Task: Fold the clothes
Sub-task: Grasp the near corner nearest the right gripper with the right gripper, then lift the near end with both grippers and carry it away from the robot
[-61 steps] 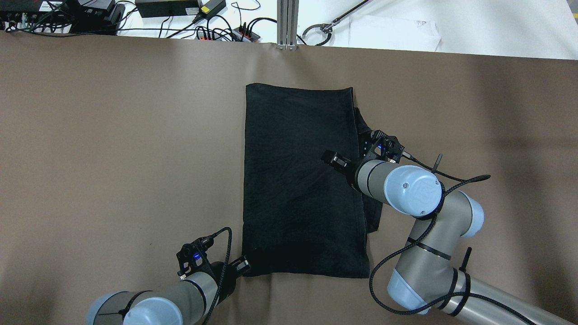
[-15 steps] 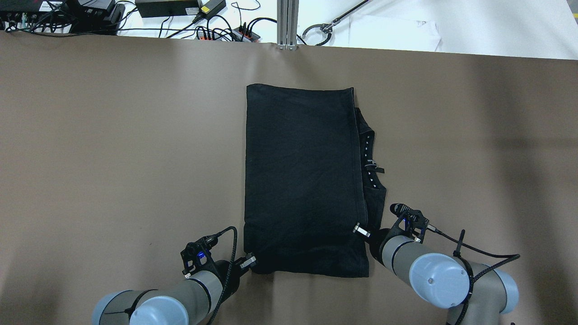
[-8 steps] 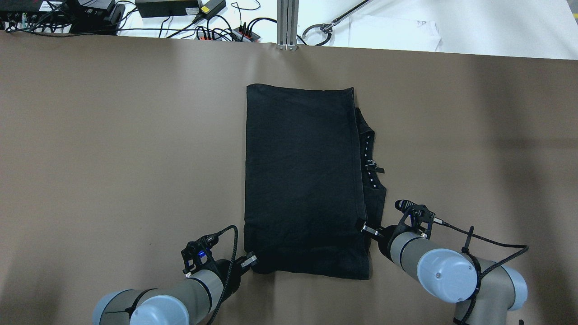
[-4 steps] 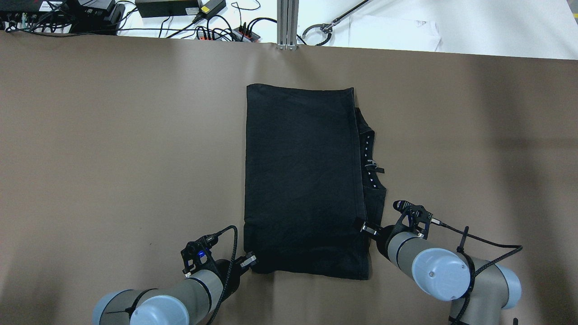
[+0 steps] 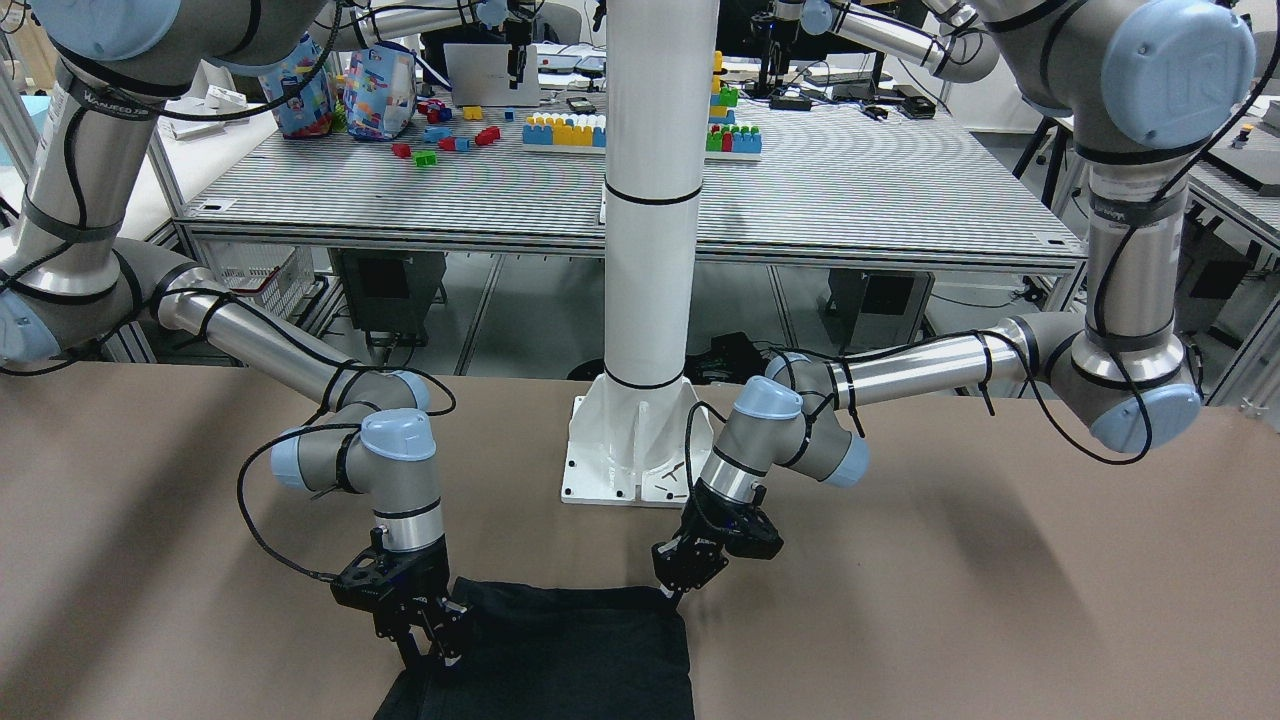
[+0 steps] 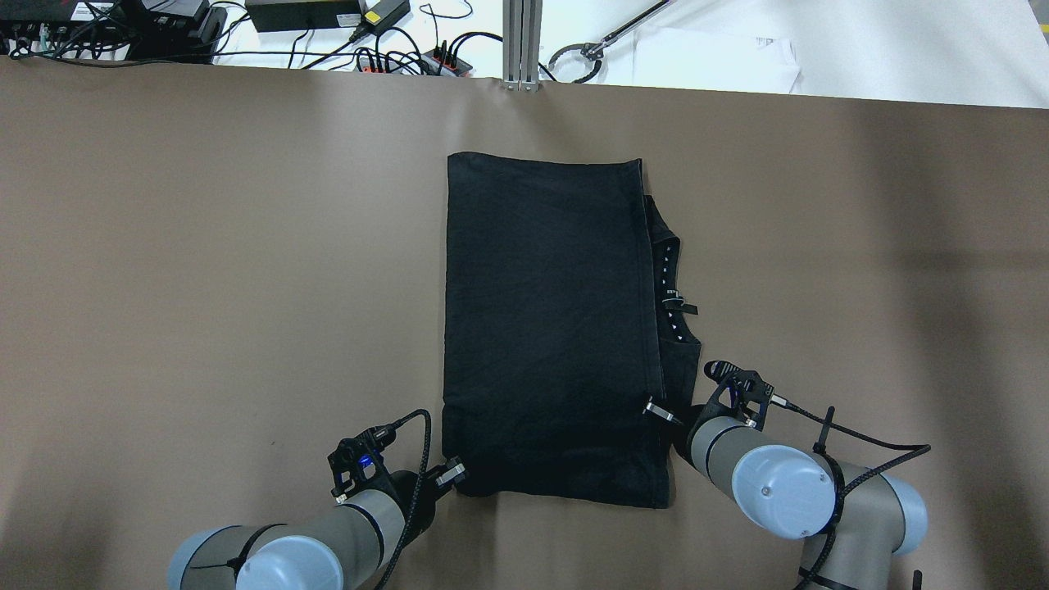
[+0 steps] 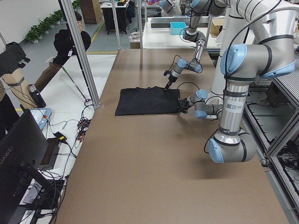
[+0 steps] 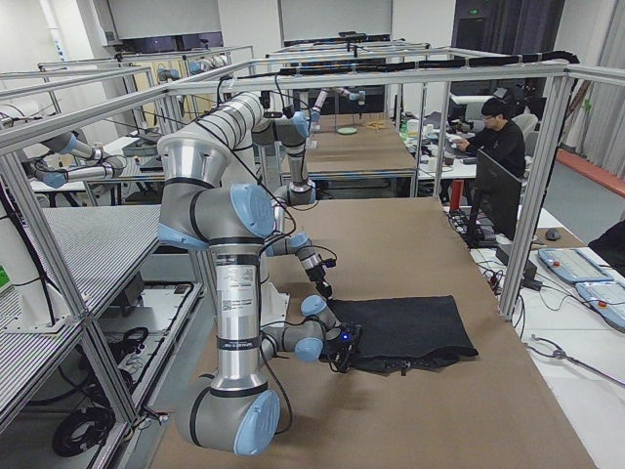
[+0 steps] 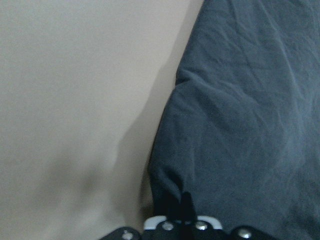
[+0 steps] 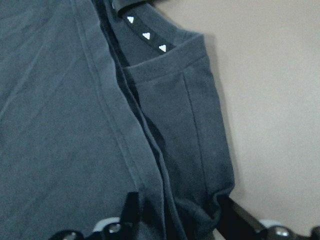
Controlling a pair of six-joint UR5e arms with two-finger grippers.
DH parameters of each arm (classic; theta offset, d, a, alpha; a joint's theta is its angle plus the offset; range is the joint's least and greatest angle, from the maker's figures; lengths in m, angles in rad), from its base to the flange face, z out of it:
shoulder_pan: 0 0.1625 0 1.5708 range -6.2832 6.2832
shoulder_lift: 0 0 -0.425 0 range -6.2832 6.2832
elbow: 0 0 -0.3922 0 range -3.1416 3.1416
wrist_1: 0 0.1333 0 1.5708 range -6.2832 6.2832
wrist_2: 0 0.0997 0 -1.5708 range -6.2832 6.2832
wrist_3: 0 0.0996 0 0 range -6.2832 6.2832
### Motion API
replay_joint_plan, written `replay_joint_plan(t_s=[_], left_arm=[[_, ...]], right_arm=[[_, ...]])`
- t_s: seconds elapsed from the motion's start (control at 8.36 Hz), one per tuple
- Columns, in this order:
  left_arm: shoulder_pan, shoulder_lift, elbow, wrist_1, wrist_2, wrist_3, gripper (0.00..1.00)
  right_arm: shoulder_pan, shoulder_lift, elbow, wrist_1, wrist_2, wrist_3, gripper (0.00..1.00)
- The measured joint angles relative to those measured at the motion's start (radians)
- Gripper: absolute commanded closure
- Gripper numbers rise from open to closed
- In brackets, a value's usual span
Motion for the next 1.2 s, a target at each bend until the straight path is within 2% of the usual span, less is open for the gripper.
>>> replay_joint_plan(t_s=[0.12, 0.84, 1.08, 1.2], left_arm=[[0.000, 0.000, 0.000, 0.000, -0.001, 0.000, 1.00], [-0.012, -0.001, -0.017, 0.000, -0.015, 0.025, 1.00], [-0.027, 0.013, -0.083, 0.003, -0.072, 0.061, 1.00], [-0.030, 0.037, -0.151, 0.007, -0.101, 0.068, 1.00]], right_arm=[[0.002, 0.000, 0.013, 0.000, 0.000, 0.001, 1.00], [0.002, -0.011, 0.062, -0.003, 0.004, 0.001, 1.00], [-0.007, -0.013, 0.139, -0.071, 0.007, 0.002, 1.00], [-0.032, -0.021, 0.211, -0.132, 0.008, 0.014, 1.00]])
